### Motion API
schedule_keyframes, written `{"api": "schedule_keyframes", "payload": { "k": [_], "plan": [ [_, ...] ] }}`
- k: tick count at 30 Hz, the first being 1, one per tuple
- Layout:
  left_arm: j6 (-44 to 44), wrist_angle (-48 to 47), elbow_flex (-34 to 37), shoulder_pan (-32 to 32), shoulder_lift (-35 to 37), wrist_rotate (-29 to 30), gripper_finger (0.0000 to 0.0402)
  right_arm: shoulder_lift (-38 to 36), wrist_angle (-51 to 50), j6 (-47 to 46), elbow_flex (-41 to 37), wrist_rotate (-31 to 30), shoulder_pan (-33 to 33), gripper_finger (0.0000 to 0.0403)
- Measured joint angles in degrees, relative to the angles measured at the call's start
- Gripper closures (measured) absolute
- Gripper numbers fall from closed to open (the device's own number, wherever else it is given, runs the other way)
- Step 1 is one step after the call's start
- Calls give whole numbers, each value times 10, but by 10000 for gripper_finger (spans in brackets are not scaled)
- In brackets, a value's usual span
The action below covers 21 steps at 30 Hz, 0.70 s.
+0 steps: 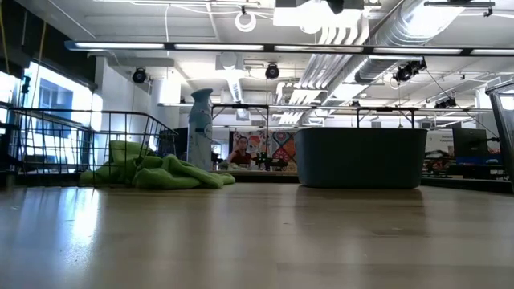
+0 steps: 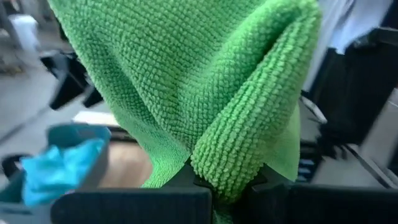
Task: Sort microfiber towel by color & place in baskets
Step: Put the bottom green towel into the wire basket
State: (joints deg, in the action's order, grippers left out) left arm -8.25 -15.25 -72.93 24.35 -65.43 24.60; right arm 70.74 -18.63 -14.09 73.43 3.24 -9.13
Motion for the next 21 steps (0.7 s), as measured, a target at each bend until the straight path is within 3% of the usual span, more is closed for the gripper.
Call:
{"api": "schedule_keyframes", "payload": {
  "k": [8, 13, 21],
  "plan": [
    [19, 188, 91, -88, 0, -109, 401, -30, 44, 1, 0, 8, 0, 183],
    [0, 279, 144, -146, -1, -131, 402, -56, 46, 0, 0, 18, 7, 183],
    [-27, 307, 156, -201, 0, -181, 401, -79, 43, 25, 0, 19, 40, 183]
  ]
}}
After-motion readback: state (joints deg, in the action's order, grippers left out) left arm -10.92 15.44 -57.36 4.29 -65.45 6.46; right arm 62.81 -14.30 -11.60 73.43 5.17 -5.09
